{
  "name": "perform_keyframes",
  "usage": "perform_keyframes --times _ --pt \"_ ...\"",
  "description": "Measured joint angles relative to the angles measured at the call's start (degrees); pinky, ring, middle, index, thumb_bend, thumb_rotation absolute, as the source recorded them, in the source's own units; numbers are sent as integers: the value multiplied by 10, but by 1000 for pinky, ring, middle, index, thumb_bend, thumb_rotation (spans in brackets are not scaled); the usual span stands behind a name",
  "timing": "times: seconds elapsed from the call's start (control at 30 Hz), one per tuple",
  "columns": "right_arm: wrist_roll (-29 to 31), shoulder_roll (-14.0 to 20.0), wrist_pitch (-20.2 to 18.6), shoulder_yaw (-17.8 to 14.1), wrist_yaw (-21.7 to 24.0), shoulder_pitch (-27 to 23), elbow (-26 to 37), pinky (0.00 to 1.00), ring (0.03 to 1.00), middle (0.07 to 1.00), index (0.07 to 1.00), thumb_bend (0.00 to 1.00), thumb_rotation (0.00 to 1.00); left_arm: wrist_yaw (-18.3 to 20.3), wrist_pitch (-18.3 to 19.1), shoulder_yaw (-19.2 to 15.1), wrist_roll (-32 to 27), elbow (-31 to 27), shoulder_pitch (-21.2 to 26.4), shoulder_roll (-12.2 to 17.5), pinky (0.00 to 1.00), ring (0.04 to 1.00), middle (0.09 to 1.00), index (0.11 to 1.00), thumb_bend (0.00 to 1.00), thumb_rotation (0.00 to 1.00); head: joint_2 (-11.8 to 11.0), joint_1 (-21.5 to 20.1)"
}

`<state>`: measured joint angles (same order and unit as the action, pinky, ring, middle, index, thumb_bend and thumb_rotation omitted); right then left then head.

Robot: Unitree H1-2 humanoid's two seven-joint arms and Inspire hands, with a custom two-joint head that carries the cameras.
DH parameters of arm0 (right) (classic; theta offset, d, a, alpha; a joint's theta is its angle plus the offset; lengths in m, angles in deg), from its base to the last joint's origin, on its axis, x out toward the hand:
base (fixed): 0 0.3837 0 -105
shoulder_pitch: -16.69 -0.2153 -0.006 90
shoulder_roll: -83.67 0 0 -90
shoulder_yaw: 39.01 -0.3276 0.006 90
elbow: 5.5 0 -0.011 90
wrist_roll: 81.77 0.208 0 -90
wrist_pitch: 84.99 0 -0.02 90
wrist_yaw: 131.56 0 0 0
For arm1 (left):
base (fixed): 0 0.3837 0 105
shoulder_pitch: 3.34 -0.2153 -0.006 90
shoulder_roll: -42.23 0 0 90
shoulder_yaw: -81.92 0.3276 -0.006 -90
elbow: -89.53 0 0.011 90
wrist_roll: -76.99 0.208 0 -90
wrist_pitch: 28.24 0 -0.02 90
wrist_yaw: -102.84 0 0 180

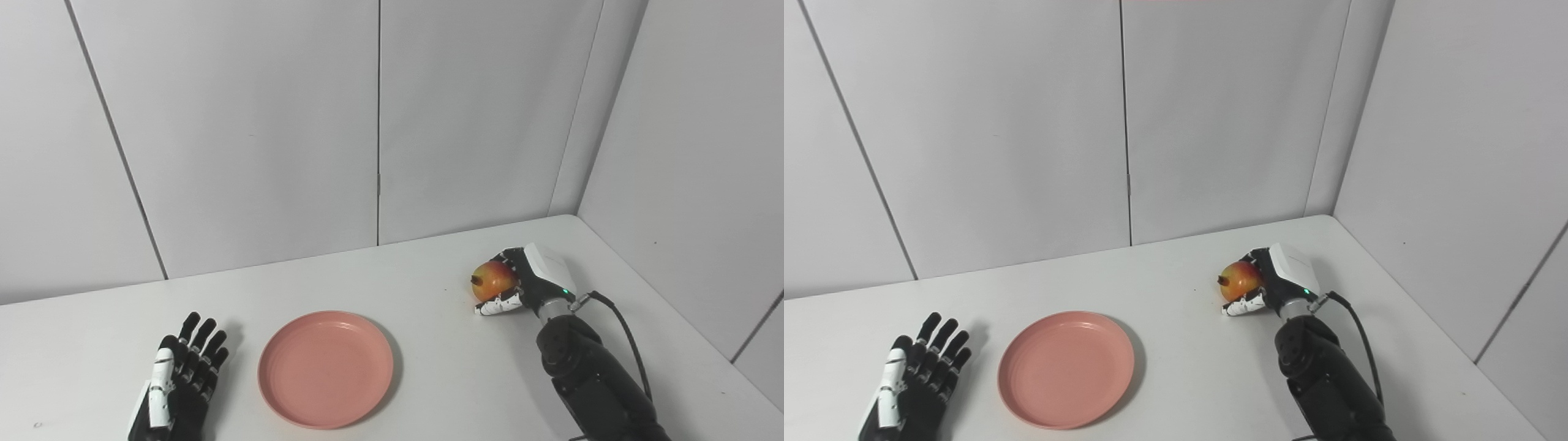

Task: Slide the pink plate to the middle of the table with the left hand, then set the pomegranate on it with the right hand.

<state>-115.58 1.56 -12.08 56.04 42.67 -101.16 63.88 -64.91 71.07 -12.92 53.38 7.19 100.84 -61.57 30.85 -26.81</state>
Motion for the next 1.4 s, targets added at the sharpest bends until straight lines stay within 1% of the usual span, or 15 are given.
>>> perform_keyframes --times 0.03,0.07,0.13,0.33,0.4,0.43,0.47,0.5,0.6,0.77,0.9,1.1,1.27,1.33,1.4 --pt "0 0 0 1 0 0 0 389 464 529 486 521 130 0 0 0 0 0 0 0 1000 972 984 981 381 1000 0 0" --pt "0 1 0 1 0 0 0 354 431 475 502 526 42 0 0 0 0 0 0 0 1000 970 982 980 384 1000 0 2" --pt "1 1 -1 1 1 0 2 346 425 460 503 529 13 0 0 1 0 0 0 0 999 970 982 979 385 1000 0 3" --pt "5 -4 -7 -1 7 12 28 348 422 444 508 529 0 0 0 2 0 -1 0 0 994 964 977 974 386 1000 1 9" --pt "7 -6 -13 -2 9 16 40 375 450 467 497 529 0 0 0 2 0 -1 0 0 997 966 978 975 387 1000 1 9" --pt "8 -6 -17 -5 11 19 53 400 485 503 480 526 0 0 0 2 0 -2 0 -1 996 964 976 974 388 1000 0 12" --pt "10 -7 -23 -9 13 23 69 447 553 497 482 529 0 0 0 2 0 -2 0 -1 991 960 972 970 389 1000 -1 14" --pt "11 -8 -27 -15 14 29 93 455 564 496 482 529 0 0 0 2 0 -2 0 -2 990 959 971 970 389 1000 -1 14" --pt "9 -9 -34 -24 13 30 141 369 449 459 511 528 0 -3 1 1 1 -3 -1 -3 979 950 962 955 391 1000 -2 19" --pt "-1 -9 -49 -26 16 30 220 332 413 445 528 524 0 -10 4 4 2 -7 -1 -5 984 955 963 959 394 1000 -3 26" --pt "-6 -12 -51 -25 21 30 255 327 410 446 529 524 0 -15 6 6 3 -10 -2 -7 976 951 960 955 396 1000 -4 32" --pt "-16 -32 -54 -17 32 29 295 356 427 453 523 525 0 -28 10 11 18 -20 -6 -14 967 948 960 951 407 1000 -4 61" --pt "-22 -59 -54 8 37 30 304 351 428 457 519 526 0 -36 11 21 41 -28 -9 -20 947 929 944 936 406 1000 -4 77" --pt "-22 -66 -53 16 41 30 309 350 429 458 519 526 0 -41 11 24 49 -30 -9 -25 945 928 943 935 407 1000 -4 98" --pt "-21 -71 -52 20 44 29 312 346 426 455 520 526 0 -46 11 29 52 -31 -10 -28 947 930 945 936 408 1000 -4 98"
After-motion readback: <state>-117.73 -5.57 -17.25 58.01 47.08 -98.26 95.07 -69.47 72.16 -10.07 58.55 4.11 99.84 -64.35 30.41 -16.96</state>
